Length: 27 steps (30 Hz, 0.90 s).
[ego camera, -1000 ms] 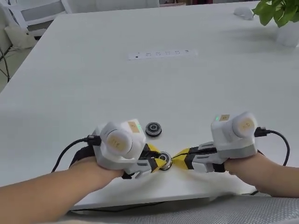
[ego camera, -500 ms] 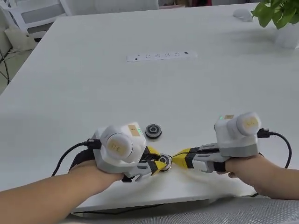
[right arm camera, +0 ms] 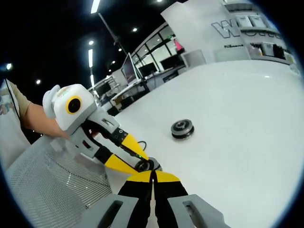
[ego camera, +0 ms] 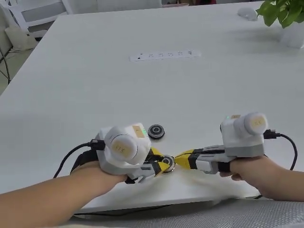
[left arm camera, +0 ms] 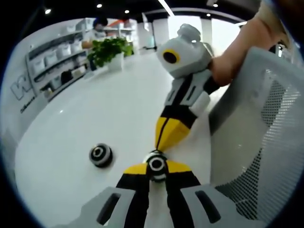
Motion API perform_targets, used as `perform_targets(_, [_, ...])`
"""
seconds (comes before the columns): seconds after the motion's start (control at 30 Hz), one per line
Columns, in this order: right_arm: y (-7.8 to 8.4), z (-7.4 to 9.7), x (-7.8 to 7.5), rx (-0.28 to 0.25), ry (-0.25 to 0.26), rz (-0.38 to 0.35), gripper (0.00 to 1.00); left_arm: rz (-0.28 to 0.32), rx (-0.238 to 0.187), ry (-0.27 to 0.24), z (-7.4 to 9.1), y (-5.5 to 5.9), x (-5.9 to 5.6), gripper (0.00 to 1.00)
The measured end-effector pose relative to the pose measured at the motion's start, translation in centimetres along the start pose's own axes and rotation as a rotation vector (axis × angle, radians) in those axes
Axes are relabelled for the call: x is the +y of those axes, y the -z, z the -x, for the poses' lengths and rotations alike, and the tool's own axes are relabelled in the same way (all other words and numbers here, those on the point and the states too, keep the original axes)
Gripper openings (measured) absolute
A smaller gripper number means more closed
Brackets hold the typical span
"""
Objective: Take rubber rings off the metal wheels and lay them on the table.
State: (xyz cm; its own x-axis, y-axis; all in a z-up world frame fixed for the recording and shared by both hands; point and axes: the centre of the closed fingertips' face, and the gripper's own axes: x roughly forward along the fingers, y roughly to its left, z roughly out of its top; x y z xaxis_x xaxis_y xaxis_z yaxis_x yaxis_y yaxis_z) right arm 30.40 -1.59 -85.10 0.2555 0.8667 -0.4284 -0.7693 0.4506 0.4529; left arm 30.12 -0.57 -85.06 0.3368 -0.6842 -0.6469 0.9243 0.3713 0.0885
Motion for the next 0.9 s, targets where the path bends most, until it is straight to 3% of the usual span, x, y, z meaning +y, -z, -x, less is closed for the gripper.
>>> perform_targets(0.9, [-0.2, -0.3, 1.2, -0.021, -0.037, -0.048, 0.00, 0.000, -0.004, -0.008, 0.1, 0.1, -0.1, 0.12])
